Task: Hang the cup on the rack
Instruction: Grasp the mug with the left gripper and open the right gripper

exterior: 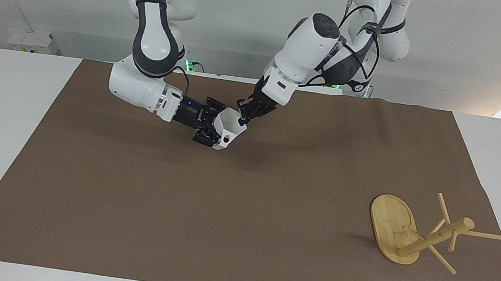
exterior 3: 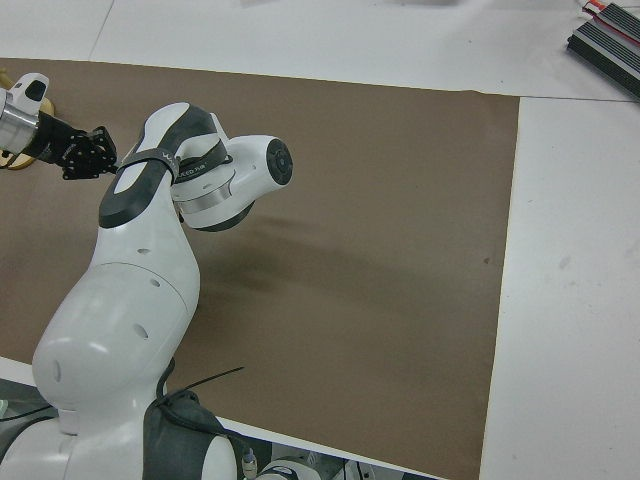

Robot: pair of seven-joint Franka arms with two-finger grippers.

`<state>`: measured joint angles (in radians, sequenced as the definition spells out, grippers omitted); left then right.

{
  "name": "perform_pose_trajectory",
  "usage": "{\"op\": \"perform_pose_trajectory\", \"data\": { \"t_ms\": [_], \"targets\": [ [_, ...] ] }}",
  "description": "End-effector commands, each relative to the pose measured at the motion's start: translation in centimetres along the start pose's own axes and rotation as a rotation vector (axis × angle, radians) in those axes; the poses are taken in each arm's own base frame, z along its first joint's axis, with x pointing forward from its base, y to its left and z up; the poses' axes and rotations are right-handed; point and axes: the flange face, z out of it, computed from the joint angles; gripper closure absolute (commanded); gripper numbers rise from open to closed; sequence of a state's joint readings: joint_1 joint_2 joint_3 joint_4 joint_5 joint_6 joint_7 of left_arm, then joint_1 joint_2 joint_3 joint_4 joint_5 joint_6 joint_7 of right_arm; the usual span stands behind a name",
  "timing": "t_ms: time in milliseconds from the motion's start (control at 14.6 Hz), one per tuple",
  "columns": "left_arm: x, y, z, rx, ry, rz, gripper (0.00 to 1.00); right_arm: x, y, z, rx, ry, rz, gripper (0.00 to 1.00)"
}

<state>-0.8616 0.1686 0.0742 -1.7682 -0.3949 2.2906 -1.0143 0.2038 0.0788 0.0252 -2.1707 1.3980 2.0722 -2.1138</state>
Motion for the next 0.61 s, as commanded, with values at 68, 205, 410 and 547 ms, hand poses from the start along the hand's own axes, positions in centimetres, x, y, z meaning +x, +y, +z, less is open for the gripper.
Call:
{"op": "perform_pose_trajectory", "data": {
  "t_ms": [68,205,410,547],
  "targets": [
    [1.1,0.4,0.2,-0.062,0.056,0.150,1.00,-0.1,-0.1,-0.4,-0.015,0.022,-0.008,0.00],
    [1.6,0.1,0.2,-0.054,0.059,0.197,1.00,-0.8,0.0,-1.8,0.001,0.040,-0.010,0.00],
    [4.4,-0.9,-0.5,-0.036,0.089,0.167,1.00,-2.8,0.7,-6.5,0.041,0.027,-0.055,0.00],
    [5.8,-1.9,-0.6,0.051,0.162,0.199,1.00,-4.5,0.8,-10.3,0.078,0.005,-0.053,0.00]
  ]
}}
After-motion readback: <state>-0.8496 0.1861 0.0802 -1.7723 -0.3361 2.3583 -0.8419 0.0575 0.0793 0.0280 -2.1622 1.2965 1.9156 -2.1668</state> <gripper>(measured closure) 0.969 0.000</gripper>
